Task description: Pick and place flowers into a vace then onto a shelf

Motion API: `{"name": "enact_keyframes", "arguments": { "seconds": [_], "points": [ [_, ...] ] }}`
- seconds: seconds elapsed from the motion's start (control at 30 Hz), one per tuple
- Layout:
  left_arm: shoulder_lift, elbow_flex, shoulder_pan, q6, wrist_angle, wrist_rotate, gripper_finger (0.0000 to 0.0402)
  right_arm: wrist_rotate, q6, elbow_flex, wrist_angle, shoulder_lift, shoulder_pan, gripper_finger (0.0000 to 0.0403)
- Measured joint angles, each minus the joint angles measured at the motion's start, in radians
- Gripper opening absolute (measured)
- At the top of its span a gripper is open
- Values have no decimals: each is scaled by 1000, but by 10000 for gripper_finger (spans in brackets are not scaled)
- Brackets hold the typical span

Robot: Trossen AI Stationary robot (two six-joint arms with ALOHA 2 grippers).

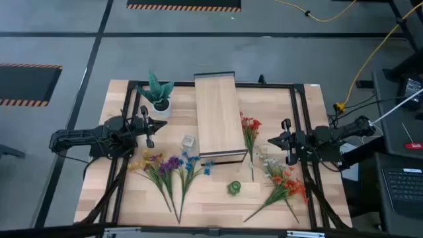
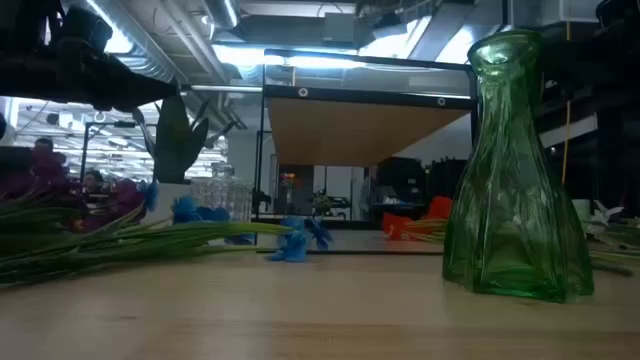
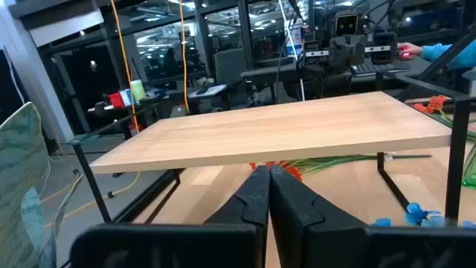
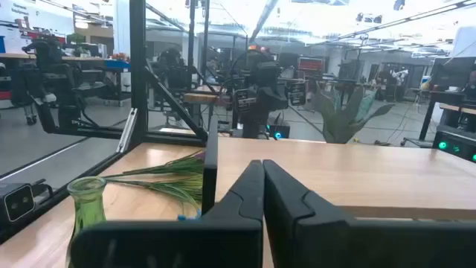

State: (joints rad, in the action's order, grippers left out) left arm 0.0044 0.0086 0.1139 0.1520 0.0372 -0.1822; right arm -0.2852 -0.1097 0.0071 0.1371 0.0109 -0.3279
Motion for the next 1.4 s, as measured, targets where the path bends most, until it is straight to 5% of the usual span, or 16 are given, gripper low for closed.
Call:
{"name": "enact_keyframes", "arguments": {
  "seconds": [1.4],
  "points": [
    [0,0,0,0,0,0,6,0,0,0,0,0,0,3]
  ]
}}
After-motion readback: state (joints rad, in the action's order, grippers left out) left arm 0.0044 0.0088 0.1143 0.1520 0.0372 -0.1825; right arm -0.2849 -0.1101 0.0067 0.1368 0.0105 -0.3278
